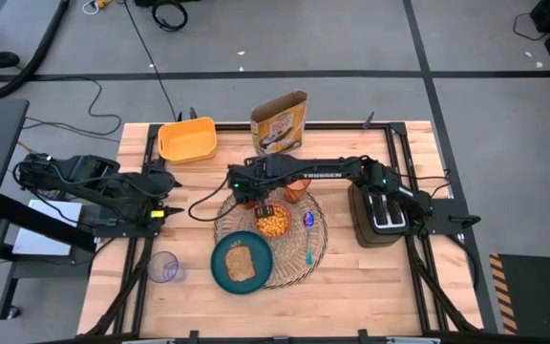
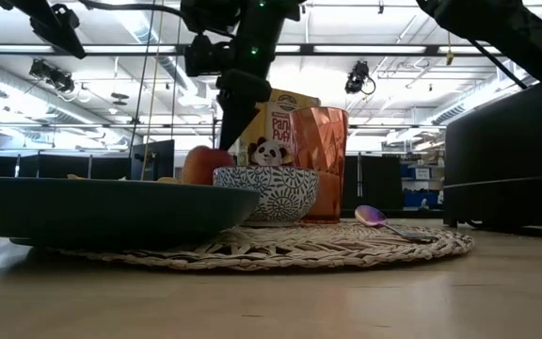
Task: Arrange a breakfast setting
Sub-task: Put the red apple on the placemat to the top left of the red bowl
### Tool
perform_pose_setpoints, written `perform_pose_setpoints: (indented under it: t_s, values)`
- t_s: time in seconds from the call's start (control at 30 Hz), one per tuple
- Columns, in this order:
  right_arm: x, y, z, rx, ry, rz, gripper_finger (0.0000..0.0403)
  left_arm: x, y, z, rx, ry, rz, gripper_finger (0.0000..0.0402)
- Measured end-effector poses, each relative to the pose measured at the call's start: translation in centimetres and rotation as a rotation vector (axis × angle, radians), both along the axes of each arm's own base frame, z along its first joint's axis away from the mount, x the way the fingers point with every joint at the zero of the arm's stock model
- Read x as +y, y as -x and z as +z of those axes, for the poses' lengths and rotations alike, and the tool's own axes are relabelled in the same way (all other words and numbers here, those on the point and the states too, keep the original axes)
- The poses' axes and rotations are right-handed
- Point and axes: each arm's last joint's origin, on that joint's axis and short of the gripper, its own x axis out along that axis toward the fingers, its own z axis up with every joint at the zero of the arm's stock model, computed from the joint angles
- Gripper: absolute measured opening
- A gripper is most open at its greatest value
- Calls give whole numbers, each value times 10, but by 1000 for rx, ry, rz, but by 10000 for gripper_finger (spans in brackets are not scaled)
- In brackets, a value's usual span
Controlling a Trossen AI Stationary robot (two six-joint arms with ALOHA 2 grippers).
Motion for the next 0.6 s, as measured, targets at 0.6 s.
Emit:
perform_pose_setpoints:
  t_s: [0.6]
  values:
    - [-4,-1,-18,-2,-89,-60,54,-1,-3,3,-47,14,1,355]
